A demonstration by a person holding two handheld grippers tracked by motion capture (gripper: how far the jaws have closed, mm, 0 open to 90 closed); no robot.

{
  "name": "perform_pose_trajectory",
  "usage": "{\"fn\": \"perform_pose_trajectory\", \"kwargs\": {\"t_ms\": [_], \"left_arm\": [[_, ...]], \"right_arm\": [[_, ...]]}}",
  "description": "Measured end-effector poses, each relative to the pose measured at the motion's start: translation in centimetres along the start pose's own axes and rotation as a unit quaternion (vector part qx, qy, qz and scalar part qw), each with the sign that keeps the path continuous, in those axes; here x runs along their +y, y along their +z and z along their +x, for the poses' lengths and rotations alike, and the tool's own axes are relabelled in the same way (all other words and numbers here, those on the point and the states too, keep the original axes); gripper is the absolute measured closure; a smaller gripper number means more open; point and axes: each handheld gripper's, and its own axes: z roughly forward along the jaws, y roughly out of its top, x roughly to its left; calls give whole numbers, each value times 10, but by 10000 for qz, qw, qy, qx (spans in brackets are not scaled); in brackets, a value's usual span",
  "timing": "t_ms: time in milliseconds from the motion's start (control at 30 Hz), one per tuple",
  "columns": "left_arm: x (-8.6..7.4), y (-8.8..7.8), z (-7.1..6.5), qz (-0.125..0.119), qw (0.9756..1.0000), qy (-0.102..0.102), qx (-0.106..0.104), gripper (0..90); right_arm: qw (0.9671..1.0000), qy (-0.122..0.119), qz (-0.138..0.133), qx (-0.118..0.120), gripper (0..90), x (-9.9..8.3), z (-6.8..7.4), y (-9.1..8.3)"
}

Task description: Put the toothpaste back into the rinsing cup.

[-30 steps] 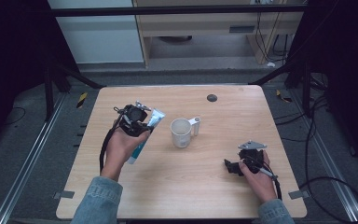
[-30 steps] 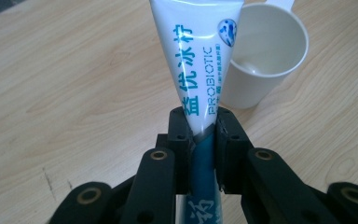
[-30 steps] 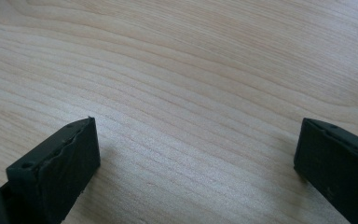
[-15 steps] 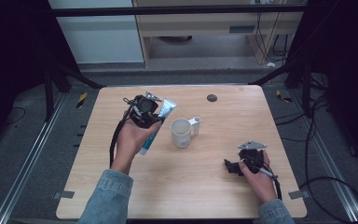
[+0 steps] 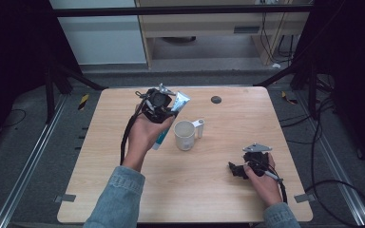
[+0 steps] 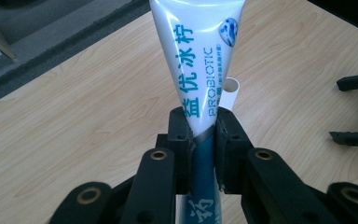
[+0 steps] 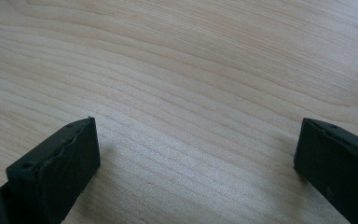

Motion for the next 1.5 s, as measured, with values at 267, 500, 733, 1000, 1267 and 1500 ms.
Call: {"fn": "perform_pose_trajectory", "kwargs": {"t_ms": [267,500,733,1000,1267,1500], "left_arm": [[9,9,1,-16,10000,-45,3,783],[15,10,-3,-124,9999,-54,-33,783],[23,11,-17,-291,9996,-55,23,783],[34,13,-28,-358,9994,39,-11,782],[42,18,-37,-439,9990,108,4,782],[50,21,-40,-614,9980,103,43,782]], "right_arm": [[10000,14,-5,9,4,0,0,0],[10000,-17,-8,-8,4,0,0,0],[10000,-6,-10,-8,4,0,0,0],[10000,-23,-13,-18,4,0,0,0],[10000,-19,-16,-17,4,0,0,1],[10000,-28,-18,-22,4,0,0,0]]}}
